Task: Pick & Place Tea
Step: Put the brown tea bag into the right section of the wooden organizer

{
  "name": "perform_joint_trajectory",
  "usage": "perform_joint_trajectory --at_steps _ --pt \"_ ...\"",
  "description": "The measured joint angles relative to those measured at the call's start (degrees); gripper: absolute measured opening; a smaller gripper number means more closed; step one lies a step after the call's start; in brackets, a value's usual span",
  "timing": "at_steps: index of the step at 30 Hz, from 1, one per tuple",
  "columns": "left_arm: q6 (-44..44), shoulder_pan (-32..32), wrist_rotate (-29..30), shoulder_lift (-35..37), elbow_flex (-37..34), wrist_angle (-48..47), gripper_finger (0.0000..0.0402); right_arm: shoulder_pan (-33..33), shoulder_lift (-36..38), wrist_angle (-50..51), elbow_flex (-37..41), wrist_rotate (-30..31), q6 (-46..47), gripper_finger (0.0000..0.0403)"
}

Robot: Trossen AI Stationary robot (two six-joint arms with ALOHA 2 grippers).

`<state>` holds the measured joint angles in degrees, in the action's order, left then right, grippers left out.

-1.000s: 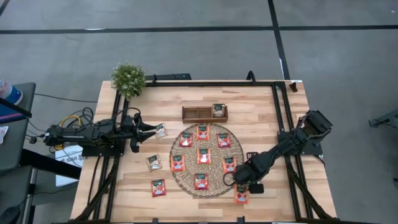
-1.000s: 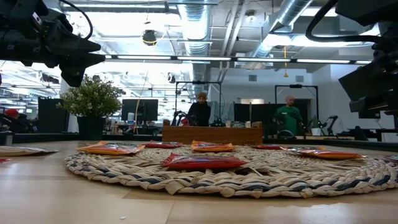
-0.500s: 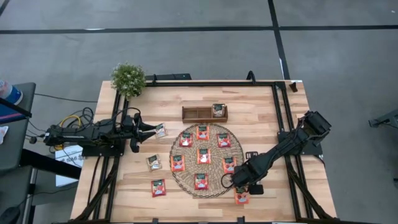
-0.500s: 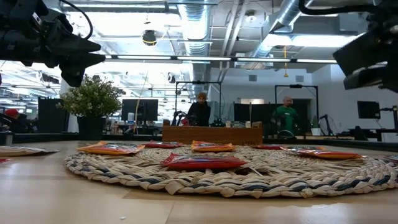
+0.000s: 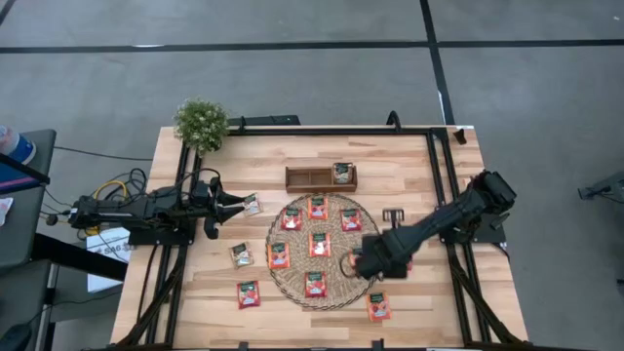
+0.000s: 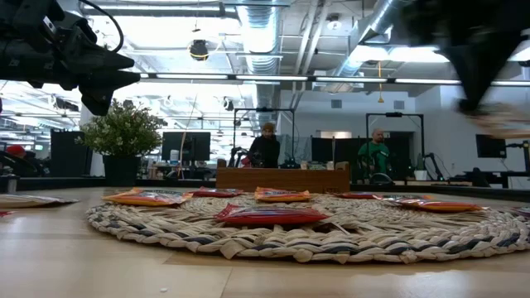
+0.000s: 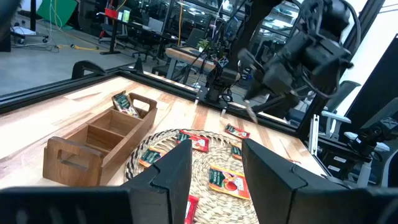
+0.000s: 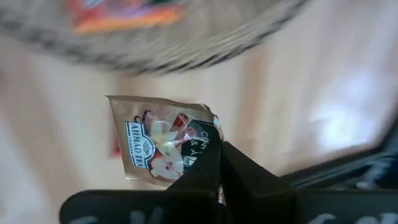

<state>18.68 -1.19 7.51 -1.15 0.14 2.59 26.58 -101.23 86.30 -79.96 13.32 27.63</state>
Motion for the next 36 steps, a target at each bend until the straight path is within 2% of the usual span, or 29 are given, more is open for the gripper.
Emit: perform_joint_trajectory --at_steps 7,13,17,23,29,36 --pt "0.0 0.0 0.0 0.0 0.0 0.0 0.0133 -11.3 0.0 -0.1 -1.5 11.7 -9.3 0.0" --pt "0.0 0.0 0.0 0.0 0.0 0.0 0.0133 -22.4 0.0 -4.5 -1.5 17.2 -17.1 0.0" --pt "0.0 0.0 0.0 0.0 0.0 0.0 0.0133 -27.5 0.0 -9.7 -1.5 21.0 -23.2 0.0" --pt "0.0 0.0 0.0 0.0 0.0 0.0 0.0133 -31.5 0.0 -19.9 -1.5 23.2 -33.1 0.0" --pt "0.0 0.0 0.0 0.0 0.0 0.0 0.0133 -32.7 -1.8 -28.9 -2.2 26.7 -42.9 0.0" --pt "0.0 0.0 0.0 0.0 0.0 0.0 0.0133 -35.8 -8.9 -31.1 -7.5 27.9 -48.5 0.0"
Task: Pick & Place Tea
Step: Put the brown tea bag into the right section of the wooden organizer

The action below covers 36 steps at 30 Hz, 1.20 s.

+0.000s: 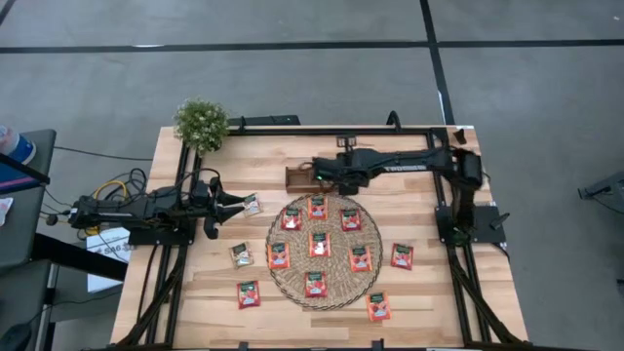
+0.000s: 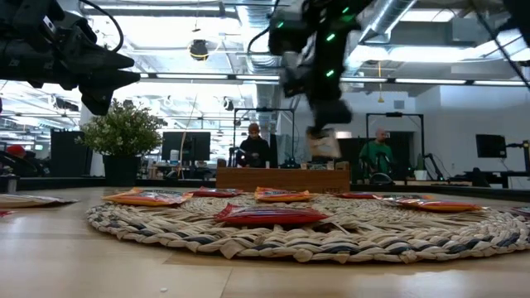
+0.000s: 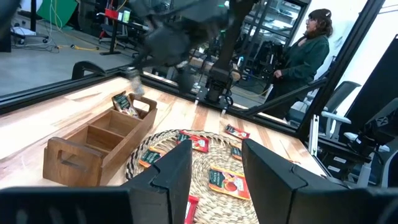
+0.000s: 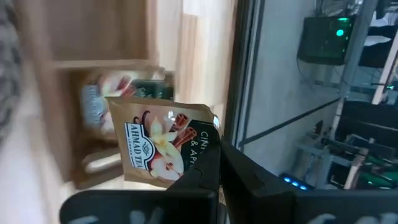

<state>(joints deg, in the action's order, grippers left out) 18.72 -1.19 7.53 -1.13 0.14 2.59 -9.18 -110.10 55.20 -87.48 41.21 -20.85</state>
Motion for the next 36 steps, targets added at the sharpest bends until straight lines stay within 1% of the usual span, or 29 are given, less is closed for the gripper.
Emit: perform_joint_trajectory --at_steps 5,9,22,36 --pt "0.0 0.0 -0.1 0.0 0.0 0.0 0.0133 -1.9 -5.6 -0.1 -3.9 1.7 -0.1 0.0" --pt "0.1 0.0 -0.4 0.0 0.0 0.0 0.0133 -2.8 -7.2 1.1 -4.4 1.6 1.7 0.0" --pt "-0.1 0.0 0.1 0.0 0.0 0.0 0.0133 -2.9 -7.3 1.1 -3.4 -0.3 5.4 0.0" --pt "-0.2 0.0 0.2 0.0 0.0 0.0 0.0133 -0.3 -7.3 0.9 -3.2 0.3 8.9 0.0"
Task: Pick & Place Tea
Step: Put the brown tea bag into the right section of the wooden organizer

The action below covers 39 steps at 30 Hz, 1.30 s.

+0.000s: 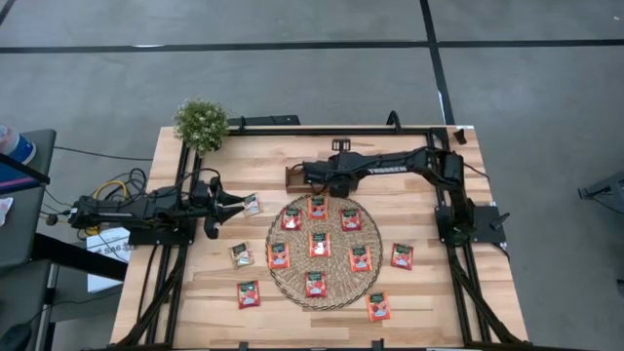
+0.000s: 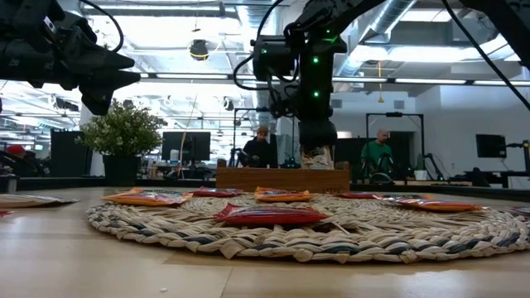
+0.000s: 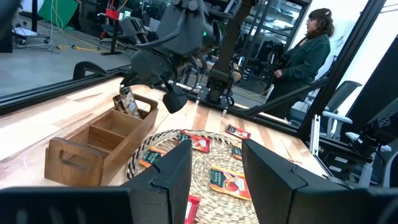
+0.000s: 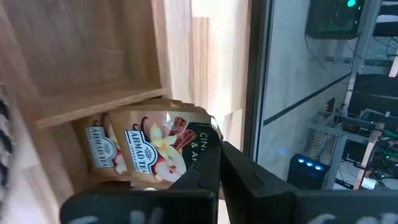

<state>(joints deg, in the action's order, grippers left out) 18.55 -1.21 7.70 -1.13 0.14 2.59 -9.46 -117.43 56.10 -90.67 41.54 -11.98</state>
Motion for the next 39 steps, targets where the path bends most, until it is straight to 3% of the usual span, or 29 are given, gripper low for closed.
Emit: perform_joint_trajectory --at_steps 39 --pt "0.1 0.0 0.0 0.0 0.0 0.0 0.0133 0.7 0.0 3.5 0.0 -1.5 3.6 0.0"
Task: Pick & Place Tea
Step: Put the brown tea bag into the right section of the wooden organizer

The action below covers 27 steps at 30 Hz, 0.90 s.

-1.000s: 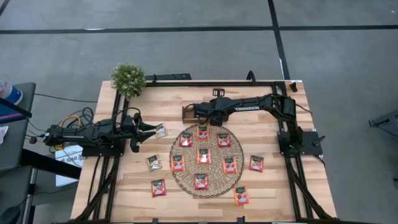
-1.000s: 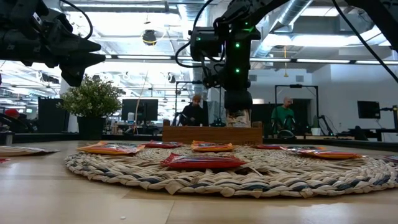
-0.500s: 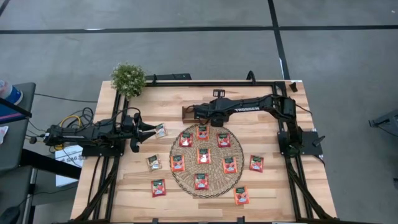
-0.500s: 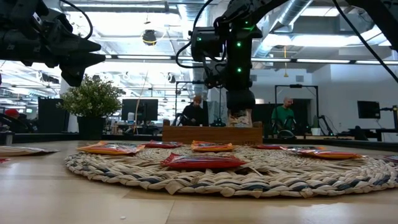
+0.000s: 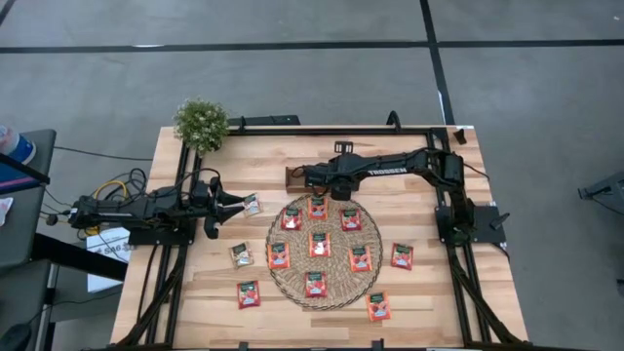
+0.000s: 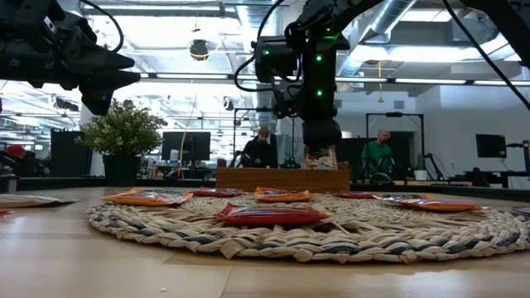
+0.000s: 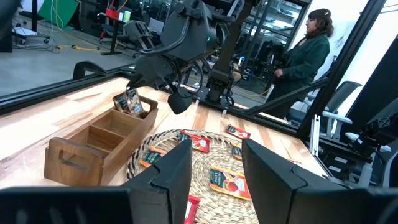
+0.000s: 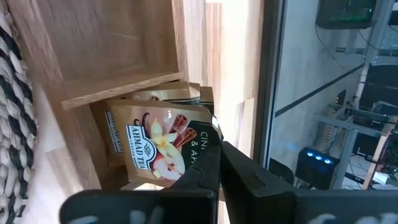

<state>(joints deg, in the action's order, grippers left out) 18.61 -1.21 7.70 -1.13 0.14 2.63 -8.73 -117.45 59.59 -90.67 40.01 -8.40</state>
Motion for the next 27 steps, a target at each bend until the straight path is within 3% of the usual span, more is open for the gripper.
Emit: perform_joint_trajectory --at_steps 27 --pt "0.0 0.0 0.0 0.0 0.0 0.0 0.0133 -0.8 0.0 0.0 0.0 -4.3 -0.1 0.0005"
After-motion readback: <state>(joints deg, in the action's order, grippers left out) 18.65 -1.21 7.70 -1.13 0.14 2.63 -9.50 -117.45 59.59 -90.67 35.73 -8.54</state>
